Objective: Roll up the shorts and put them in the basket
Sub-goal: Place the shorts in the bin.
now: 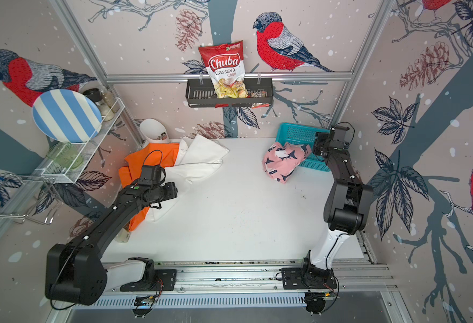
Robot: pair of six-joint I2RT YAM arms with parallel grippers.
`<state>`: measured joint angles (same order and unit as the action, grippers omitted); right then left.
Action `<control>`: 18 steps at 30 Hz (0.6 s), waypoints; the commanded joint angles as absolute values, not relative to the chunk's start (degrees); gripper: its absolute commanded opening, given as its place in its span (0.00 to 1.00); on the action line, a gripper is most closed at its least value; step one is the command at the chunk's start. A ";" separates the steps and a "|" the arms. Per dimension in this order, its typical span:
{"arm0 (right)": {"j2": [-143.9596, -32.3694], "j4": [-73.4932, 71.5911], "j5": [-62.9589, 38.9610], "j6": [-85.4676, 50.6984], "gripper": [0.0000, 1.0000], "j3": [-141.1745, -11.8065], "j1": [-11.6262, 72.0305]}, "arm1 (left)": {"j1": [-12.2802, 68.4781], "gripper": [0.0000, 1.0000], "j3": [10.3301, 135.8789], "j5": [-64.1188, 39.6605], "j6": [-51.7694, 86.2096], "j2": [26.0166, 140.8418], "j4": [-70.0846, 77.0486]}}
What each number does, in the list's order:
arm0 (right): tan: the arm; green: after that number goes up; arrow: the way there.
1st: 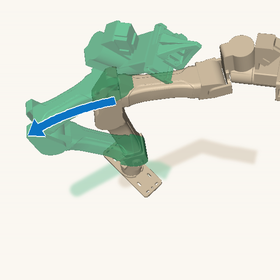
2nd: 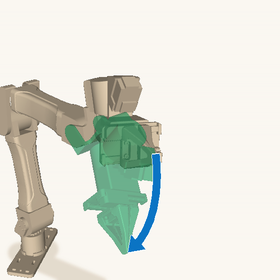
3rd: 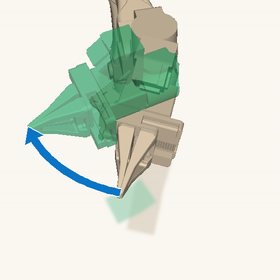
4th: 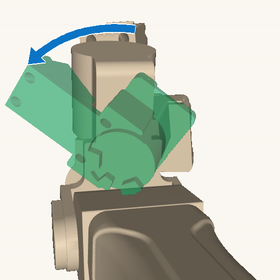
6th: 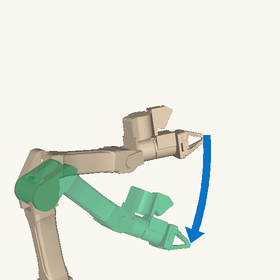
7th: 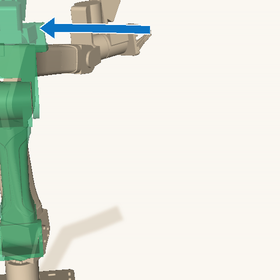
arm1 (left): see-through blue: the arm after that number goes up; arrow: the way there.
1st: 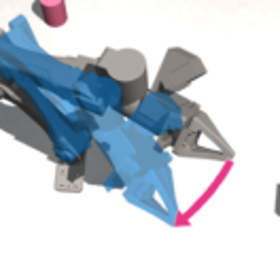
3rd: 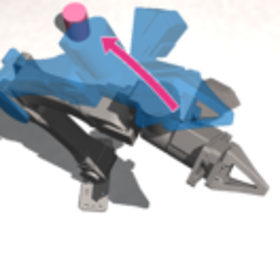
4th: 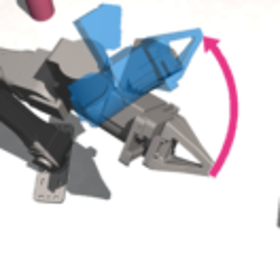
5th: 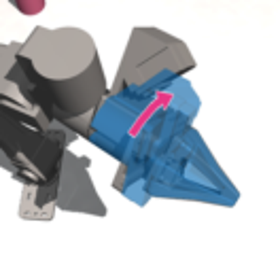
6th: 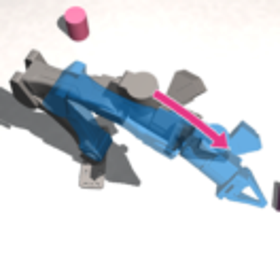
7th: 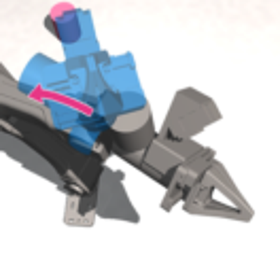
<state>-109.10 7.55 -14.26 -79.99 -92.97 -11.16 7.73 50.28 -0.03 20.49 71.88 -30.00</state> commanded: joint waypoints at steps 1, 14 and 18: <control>-111.80 19.79 -14.89 -64.15 0.68 -102.51 -9.73 | 7.56 0.63 50.47 -0.78 19.29 72.24 -28.74; -103.58 34.97 -0.56 -46.88 1.00 -91.76 0.24 | 7.54 0.63 50.27 -2.45 19.20 72.60 -28.74; -105.26 38.50 6.56 -46.34 1.00 -92.91 5.56 | 7.56 0.63 50.18 -2.51 19.16 72.33 -28.75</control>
